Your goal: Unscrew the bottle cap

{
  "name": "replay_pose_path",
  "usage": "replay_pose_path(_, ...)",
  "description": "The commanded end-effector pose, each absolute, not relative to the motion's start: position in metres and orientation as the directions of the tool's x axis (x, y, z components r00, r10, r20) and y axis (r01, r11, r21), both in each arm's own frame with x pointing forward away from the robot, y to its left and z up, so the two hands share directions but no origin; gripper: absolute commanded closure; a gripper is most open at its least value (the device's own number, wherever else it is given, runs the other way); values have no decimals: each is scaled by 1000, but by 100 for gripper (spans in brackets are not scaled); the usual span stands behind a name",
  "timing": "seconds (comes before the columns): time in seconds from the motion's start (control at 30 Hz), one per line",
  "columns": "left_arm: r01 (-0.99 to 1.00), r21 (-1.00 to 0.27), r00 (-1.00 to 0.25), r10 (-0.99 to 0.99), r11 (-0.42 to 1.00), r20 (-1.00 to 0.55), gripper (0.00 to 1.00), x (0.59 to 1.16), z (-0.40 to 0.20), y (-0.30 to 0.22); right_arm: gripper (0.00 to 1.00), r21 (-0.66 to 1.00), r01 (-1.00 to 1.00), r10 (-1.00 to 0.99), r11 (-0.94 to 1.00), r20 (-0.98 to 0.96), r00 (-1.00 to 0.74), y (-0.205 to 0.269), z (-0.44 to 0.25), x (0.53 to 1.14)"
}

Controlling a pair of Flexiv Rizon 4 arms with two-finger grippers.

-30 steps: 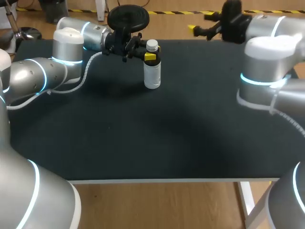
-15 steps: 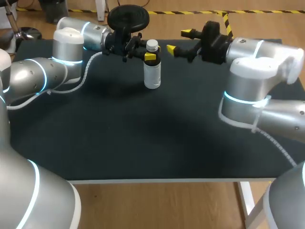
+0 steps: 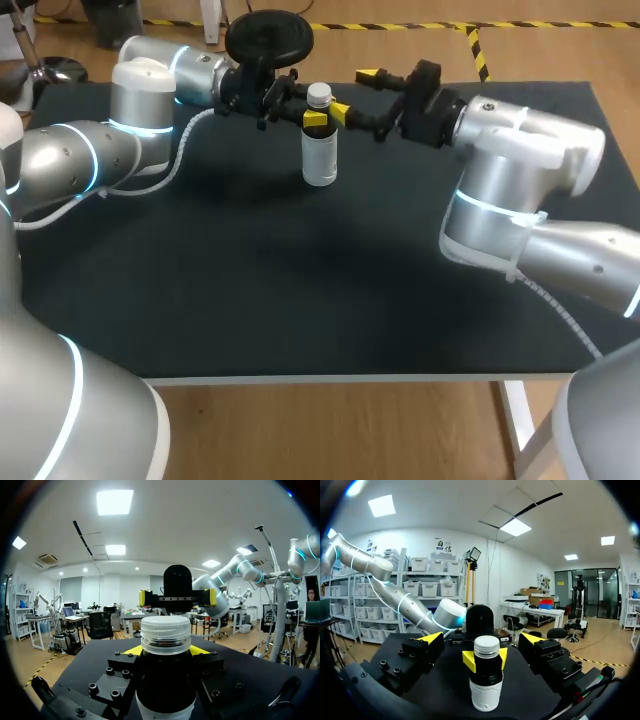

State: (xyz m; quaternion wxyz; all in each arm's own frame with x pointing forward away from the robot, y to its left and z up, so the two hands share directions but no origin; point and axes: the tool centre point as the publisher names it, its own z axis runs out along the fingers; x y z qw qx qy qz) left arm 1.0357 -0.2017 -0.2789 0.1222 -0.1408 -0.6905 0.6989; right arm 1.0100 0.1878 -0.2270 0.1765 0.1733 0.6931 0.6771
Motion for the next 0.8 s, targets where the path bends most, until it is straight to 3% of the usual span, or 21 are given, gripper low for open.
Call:
replay_pose_path(0.03,25,-1000,-930,368,-15,-29,100,1036,-278,-201,0,1000,-10,497,7,-12,-868,201,-233,1012)
replay_pose_path(0.8,25,-1000,-930,368,-15,-29,100,1036,-278,-201,0,999,24,478,46,-1,-879,227,-238,1018)
